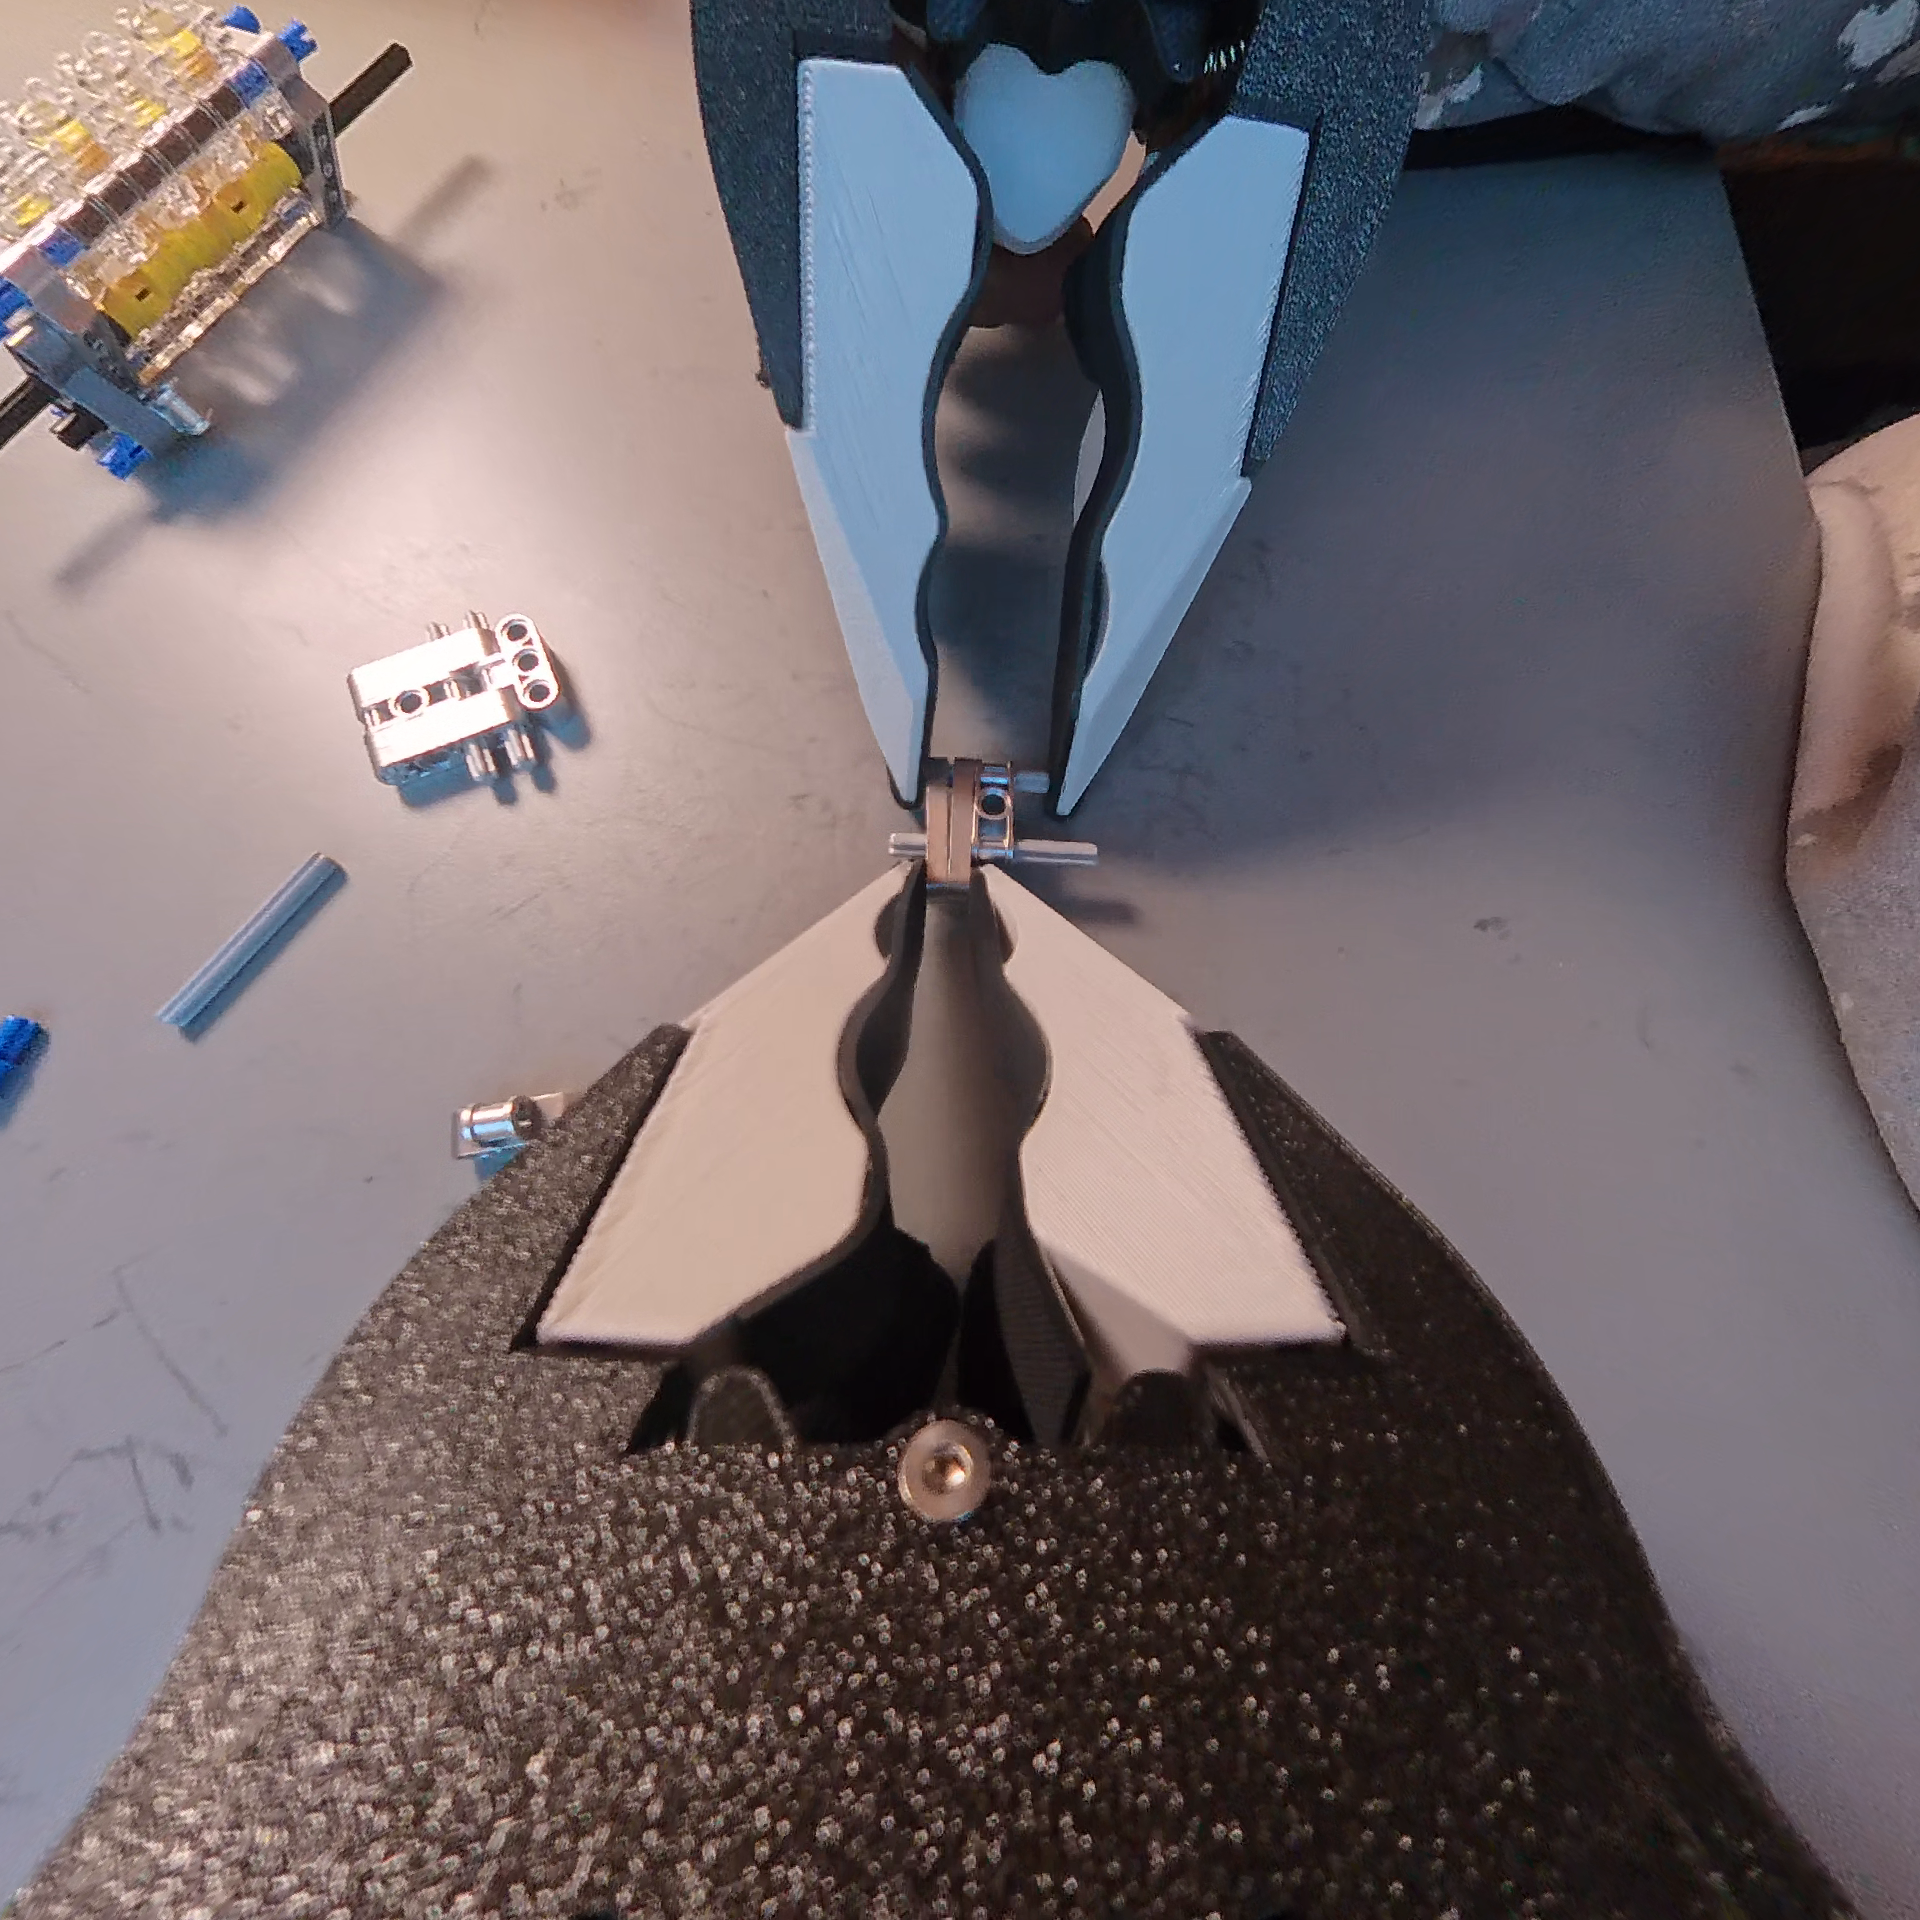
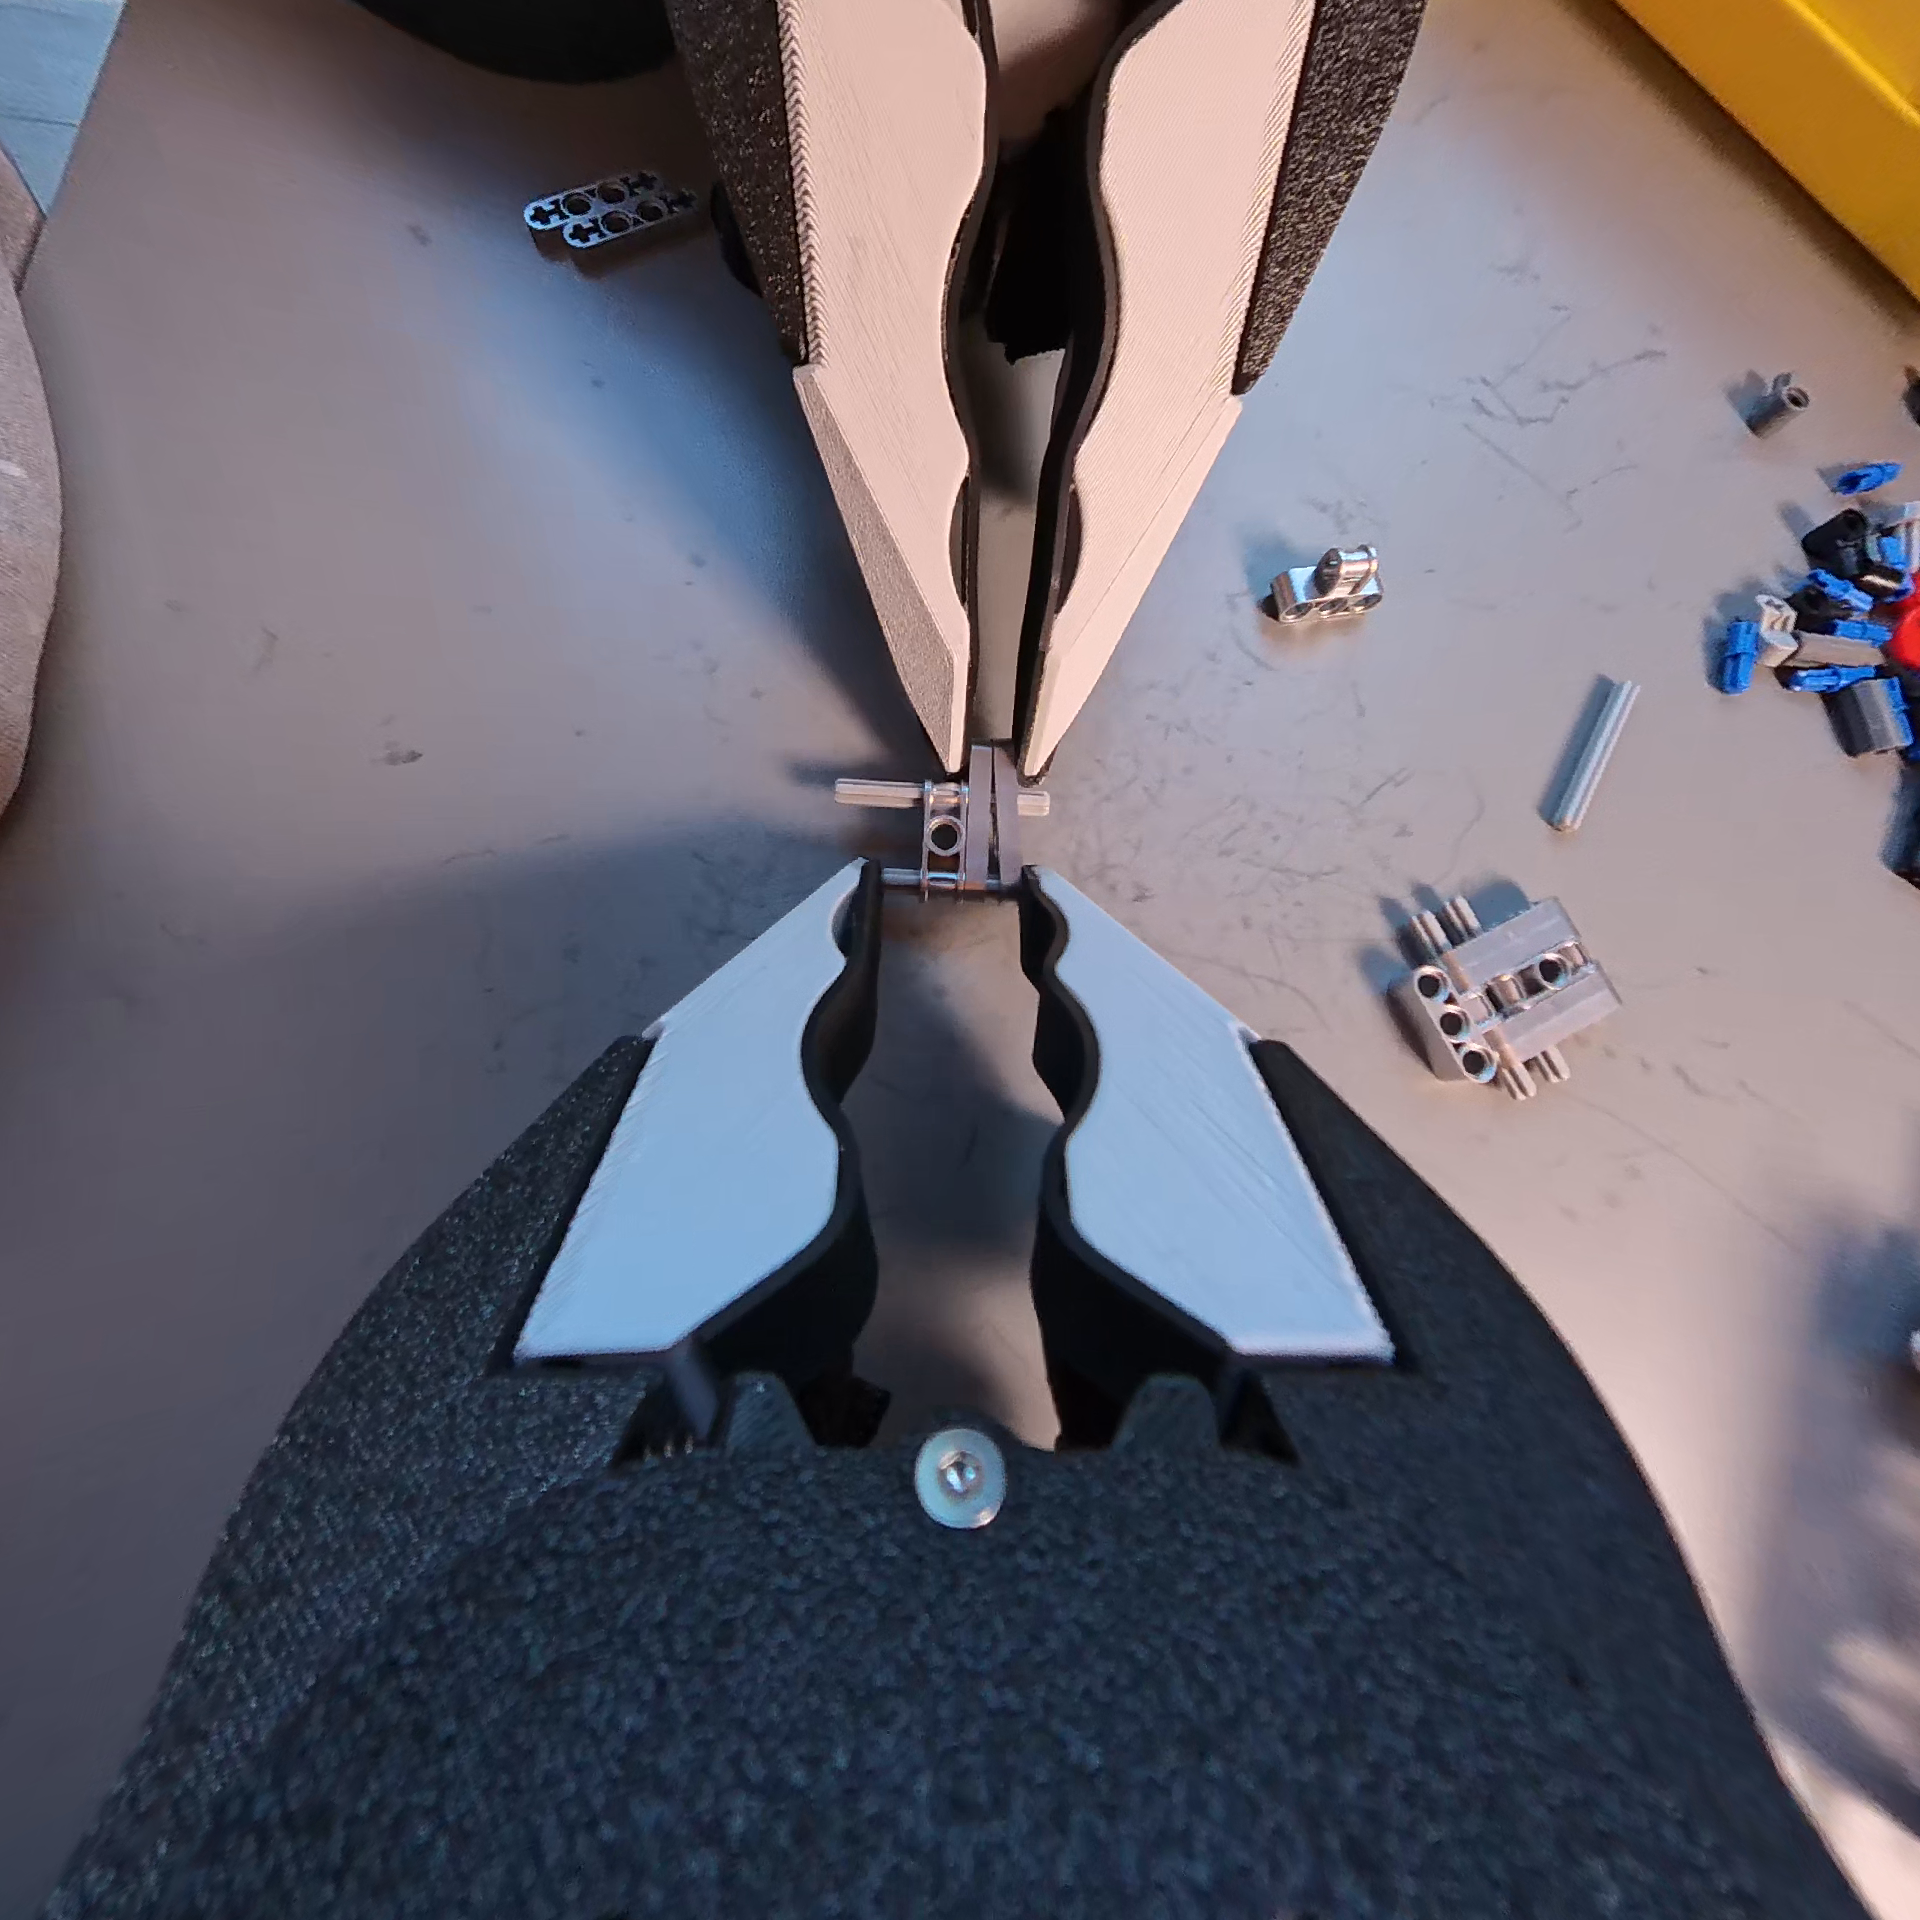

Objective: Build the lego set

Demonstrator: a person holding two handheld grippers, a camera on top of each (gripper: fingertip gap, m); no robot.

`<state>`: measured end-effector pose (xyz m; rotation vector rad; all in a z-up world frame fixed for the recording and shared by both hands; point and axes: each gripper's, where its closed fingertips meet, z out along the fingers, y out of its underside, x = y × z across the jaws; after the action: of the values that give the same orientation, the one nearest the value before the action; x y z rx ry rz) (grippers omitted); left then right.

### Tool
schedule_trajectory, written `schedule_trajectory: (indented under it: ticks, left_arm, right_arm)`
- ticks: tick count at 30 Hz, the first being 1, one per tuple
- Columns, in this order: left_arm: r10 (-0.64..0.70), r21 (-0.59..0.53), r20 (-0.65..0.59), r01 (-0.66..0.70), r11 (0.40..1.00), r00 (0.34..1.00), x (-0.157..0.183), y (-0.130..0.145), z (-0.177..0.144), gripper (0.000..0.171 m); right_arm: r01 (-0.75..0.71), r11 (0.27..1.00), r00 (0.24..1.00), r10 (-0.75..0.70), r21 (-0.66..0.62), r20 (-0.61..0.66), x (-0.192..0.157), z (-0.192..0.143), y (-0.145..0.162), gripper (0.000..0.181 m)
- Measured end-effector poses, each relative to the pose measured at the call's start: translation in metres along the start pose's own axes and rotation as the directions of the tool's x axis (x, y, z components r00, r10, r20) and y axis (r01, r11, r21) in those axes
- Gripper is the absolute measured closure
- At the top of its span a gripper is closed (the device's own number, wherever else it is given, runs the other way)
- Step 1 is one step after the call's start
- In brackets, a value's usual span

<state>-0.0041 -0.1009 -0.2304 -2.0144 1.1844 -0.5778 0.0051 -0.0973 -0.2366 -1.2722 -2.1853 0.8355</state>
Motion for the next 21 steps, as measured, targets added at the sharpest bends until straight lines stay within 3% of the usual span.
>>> schedule_trajectory:
  ticks: [11,21]
  left_arm:
    - [0.012,-0.01,0.004,-0.012,1.0,1.0,0.0015,0.0008,-0.0007,0.166]
    - [0.125,-0.046,0.051,-0.123,0.991,0.991,0.0026,0.0054,0.0019,0.166]
  right_arm:
    - [0.008,1.0,1.0,-0.008,-0.003,0.011,-0.0023,0.0003,-0.0007,0.16]
    - [0.099,0.995,0.995,-0.1,-0.027,-0.022,-0.0057,0.0003,-0.0038,0.161]
